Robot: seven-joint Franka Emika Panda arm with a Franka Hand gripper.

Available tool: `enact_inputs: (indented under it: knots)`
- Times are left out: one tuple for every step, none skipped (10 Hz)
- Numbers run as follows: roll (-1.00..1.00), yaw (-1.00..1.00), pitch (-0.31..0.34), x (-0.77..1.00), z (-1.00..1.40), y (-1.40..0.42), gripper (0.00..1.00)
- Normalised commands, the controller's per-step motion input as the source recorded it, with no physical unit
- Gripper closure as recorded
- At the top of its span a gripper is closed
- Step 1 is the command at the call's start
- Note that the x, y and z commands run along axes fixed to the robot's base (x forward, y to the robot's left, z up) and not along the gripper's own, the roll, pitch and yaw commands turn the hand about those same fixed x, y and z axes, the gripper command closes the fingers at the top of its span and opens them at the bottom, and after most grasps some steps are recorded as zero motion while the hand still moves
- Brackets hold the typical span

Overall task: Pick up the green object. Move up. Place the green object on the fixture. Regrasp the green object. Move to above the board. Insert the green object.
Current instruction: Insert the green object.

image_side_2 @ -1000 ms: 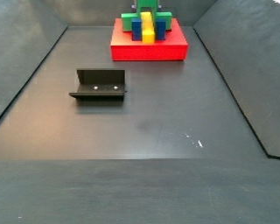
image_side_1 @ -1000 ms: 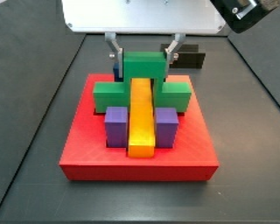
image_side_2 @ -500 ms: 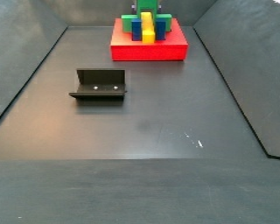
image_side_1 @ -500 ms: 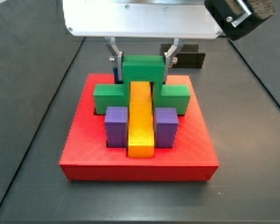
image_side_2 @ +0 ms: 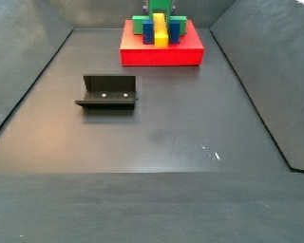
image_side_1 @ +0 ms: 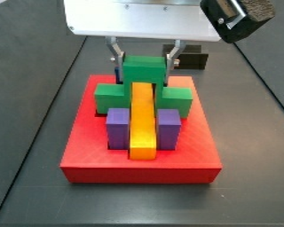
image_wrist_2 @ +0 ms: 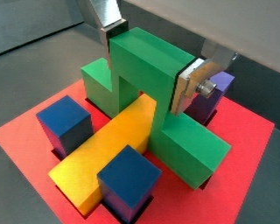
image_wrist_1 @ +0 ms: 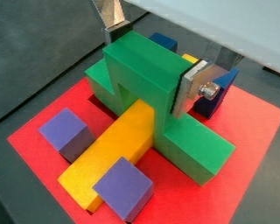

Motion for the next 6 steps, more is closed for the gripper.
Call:
enact_inputs:
  knots:
    - [0.0,0.05,0.01,0.05,-0.32,0.02,1.0]
    - [-0.03,0.02,0.0,0.0,-0.19,0.06,1.0]
    - [-0.06,0.0,0.0,-0.07,-0.07,0.0,1.0]
    - [0.0,0.22,-0.027,-0.15,-0.08,-0.08,1.0]
    - [0.0,0.27,-0.004,-0.08,-0.08,-0.05,1.0]
    - [0.0,0.37,0.0,0.0,-0.12,-0.01,1.0]
